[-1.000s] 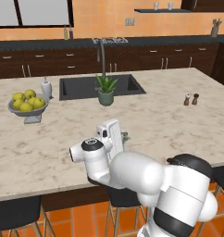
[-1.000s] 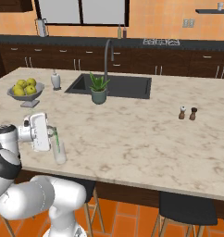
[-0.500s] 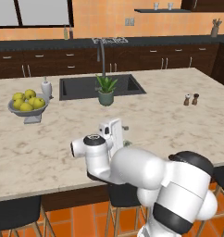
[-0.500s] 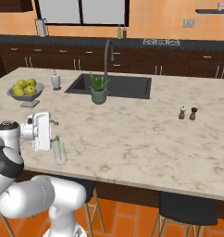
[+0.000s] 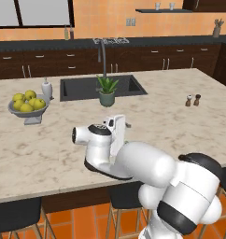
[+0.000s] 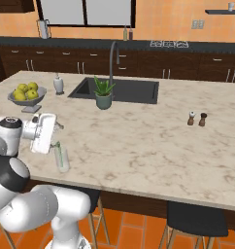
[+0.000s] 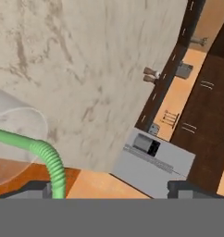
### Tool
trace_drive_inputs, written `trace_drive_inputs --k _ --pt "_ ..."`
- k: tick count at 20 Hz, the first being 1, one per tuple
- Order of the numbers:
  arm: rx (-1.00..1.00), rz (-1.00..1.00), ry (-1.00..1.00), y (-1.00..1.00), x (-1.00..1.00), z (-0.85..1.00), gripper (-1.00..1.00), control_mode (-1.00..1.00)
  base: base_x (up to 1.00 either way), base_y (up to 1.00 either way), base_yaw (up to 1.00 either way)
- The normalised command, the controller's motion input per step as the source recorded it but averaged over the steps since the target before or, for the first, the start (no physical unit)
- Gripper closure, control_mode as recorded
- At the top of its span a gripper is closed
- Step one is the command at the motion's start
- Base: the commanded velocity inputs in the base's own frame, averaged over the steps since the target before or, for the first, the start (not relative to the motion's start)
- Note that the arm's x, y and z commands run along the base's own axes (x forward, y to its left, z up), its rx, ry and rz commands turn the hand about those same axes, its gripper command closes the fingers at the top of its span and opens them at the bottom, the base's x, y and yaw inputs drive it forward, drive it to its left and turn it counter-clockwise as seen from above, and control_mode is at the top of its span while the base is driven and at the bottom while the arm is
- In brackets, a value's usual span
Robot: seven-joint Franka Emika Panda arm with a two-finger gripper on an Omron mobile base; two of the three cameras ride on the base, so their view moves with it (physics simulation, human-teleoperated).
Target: Take a straw from the drawer in front and place it inside the glass cup on the dining counter.
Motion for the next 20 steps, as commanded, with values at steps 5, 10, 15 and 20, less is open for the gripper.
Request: trace_drive_inputs --k 5,10,15,20 --pt "0.30 -0.05 0.25 -0.26 0.11 -0.02 -1.00 -1.00 0.00 0.00 0.00" --pt "0.41 0.00 0.25 -0.11 0.03 -0.11 -1.00 -1.00 0.00 0.00 0.00" --pt "0.44 0.00 0.26 0.00 0.00 -0.16 -1.00 -1.00 0.00 0.00 0.00" --pt "0.40 0.00 0.20 0.00 0.00 -0.02 -1.00 -1.00 0.00 0.00 0.00"
